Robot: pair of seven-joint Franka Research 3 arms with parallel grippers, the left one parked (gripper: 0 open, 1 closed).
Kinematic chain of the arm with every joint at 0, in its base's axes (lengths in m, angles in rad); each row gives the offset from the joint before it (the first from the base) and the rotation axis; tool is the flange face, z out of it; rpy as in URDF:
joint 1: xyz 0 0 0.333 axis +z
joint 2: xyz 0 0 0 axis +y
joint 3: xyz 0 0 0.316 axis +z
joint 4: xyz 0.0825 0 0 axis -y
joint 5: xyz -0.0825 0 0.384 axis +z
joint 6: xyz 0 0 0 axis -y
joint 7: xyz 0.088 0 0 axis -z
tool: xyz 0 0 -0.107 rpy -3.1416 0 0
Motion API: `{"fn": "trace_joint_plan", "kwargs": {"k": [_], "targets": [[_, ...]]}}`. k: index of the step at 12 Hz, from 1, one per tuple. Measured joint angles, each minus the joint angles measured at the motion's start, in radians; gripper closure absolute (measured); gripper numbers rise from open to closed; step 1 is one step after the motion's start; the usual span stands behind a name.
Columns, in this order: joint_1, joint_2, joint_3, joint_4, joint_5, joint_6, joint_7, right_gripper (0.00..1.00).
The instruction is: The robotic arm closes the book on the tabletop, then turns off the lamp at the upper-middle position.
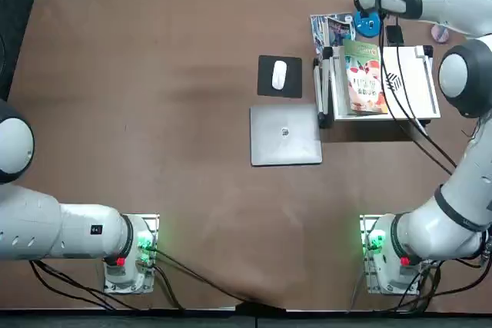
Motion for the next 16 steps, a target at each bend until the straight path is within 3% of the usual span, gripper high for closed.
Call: {"fn": "trace_joint_plan", "kwargs": {"k": [9, 16], "targets": [[-0.031, 0.016, -0.048, -0.134, -0.07, 0.298, 0.008, 0.99], [-0.07, 0.072, -0.052, -0.145, -0.08, 0.41, 0.008, 0.99]]}}
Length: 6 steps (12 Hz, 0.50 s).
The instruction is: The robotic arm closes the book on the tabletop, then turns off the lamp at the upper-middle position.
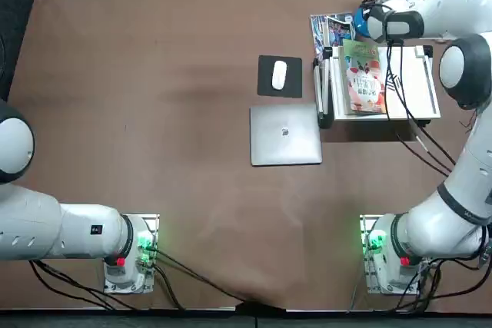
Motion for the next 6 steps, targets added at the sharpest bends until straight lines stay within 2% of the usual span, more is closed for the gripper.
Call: {"fn": "trace_joint_plan", "kwargs": {"k": [6], "targets": [[-0.009, 0.036, 0.0, 0.0, 0.0, 0.054, 0.0, 0.99]]}}
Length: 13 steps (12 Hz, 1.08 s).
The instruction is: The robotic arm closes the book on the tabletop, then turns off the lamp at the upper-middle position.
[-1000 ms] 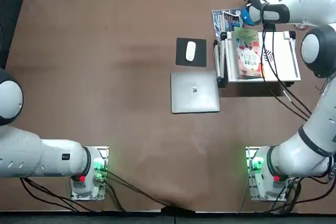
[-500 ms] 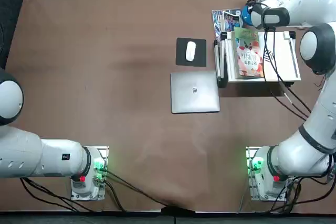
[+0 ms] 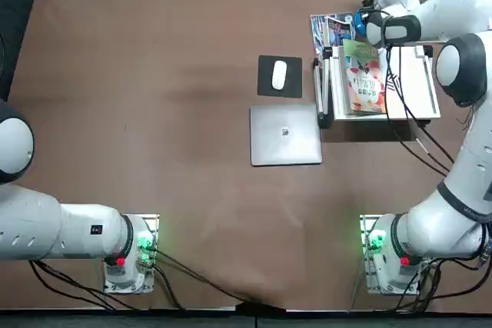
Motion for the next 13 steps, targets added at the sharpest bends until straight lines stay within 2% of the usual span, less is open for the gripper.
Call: {"fn": "trace_joint_plan", "kwargs": {"k": [13], "targets": [[-0.015, 0.019, 0.0, -0.004, -0.002, 0.024, 0.0, 0.99]]}}
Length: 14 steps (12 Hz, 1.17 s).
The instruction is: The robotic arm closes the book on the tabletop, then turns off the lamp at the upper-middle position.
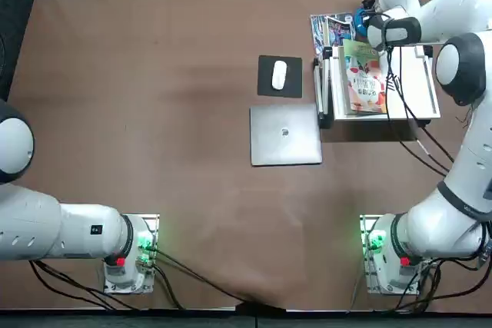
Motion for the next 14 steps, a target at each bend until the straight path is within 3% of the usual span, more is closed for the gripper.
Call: {"fn": "trace_joint_plan", "kwargs": {"k": [10, 14], "targets": [[0.059, -0.005, 0.027, 0.017, -0.001, -0.017, 0.0, 0.99], [0.105, -0.062, 0.034, 0.105, 0.003, -0.188, 0.003, 0.99]]}}
